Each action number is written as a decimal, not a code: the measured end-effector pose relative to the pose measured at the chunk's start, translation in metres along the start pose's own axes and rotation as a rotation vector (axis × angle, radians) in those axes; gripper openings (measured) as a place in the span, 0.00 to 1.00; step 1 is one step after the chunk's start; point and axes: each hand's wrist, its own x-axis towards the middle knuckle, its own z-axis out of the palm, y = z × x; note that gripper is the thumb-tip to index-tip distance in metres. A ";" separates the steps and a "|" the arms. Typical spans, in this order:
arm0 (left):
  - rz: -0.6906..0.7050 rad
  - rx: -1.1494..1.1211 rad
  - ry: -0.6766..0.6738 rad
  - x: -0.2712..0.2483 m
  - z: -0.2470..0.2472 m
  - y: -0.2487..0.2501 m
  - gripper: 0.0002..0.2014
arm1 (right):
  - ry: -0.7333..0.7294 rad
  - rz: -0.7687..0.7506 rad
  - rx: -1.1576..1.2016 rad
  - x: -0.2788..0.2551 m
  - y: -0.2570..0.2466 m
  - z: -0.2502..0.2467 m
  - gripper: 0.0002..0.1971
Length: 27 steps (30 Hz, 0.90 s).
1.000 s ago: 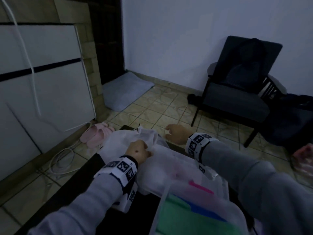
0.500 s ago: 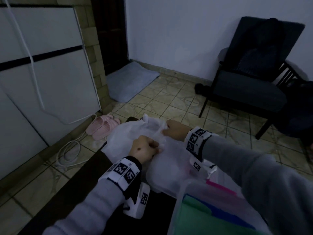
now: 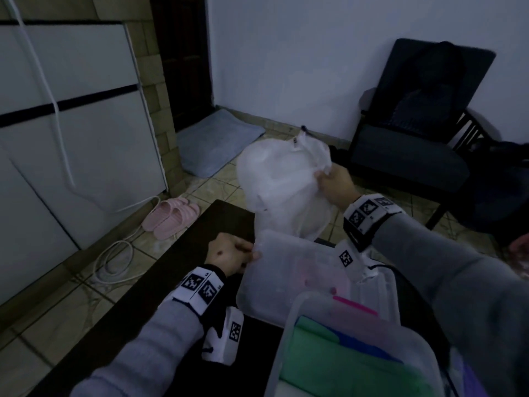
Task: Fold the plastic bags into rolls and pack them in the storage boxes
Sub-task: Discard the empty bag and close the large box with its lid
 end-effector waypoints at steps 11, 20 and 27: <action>-0.064 0.377 -0.007 -0.012 -0.004 -0.004 0.22 | 0.299 0.124 0.248 -0.033 -0.011 -0.110 0.15; 0.193 0.617 -0.004 -0.080 -0.029 0.074 0.20 | 0.346 0.282 0.330 -0.156 -0.009 -0.195 0.14; 0.524 0.595 -0.168 -0.188 0.012 0.138 0.18 | 0.341 0.412 0.380 -0.303 0.046 -0.255 0.07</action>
